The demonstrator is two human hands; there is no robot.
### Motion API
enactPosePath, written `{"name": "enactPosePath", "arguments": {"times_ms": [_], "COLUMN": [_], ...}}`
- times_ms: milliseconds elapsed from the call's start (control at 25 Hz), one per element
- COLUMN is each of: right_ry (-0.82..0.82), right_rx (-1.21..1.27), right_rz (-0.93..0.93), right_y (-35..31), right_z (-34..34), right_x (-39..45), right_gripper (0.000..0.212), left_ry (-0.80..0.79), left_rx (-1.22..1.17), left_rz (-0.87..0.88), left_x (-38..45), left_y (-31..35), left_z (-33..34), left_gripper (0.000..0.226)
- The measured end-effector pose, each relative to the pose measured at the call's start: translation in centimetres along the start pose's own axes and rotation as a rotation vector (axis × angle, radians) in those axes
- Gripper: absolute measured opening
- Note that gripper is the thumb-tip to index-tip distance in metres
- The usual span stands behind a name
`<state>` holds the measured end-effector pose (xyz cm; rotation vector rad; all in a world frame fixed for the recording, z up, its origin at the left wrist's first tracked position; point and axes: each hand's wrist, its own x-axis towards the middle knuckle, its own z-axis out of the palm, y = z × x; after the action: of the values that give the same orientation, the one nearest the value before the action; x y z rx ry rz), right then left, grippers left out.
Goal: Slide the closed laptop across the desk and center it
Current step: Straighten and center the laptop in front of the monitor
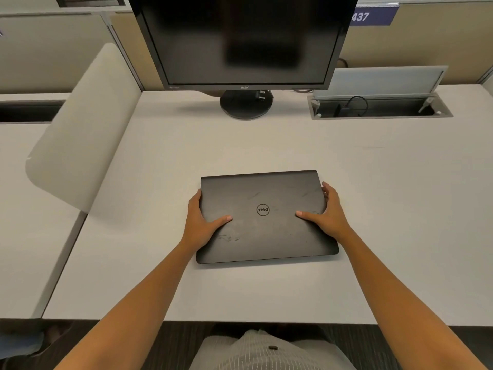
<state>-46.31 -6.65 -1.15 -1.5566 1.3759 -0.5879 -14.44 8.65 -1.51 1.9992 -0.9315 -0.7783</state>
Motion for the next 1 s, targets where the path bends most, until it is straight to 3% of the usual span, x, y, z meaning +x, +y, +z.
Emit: {"name": "enactPosePath", "arguments": {"times_ms": [1000], "right_ry": [0.039], "right_rx": [-0.011], "right_rz": [-0.030], "right_y": [2.4], "right_z": [0.2], "right_x": [-3.8], "right_gripper": [0.111], "left_ry": [-0.030], "left_rx": [0.031], "left_rz": [0.051], "left_x": [-1.6], "left_y": [-0.8], "left_z": [0.2], "left_gripper": [0.112]}}
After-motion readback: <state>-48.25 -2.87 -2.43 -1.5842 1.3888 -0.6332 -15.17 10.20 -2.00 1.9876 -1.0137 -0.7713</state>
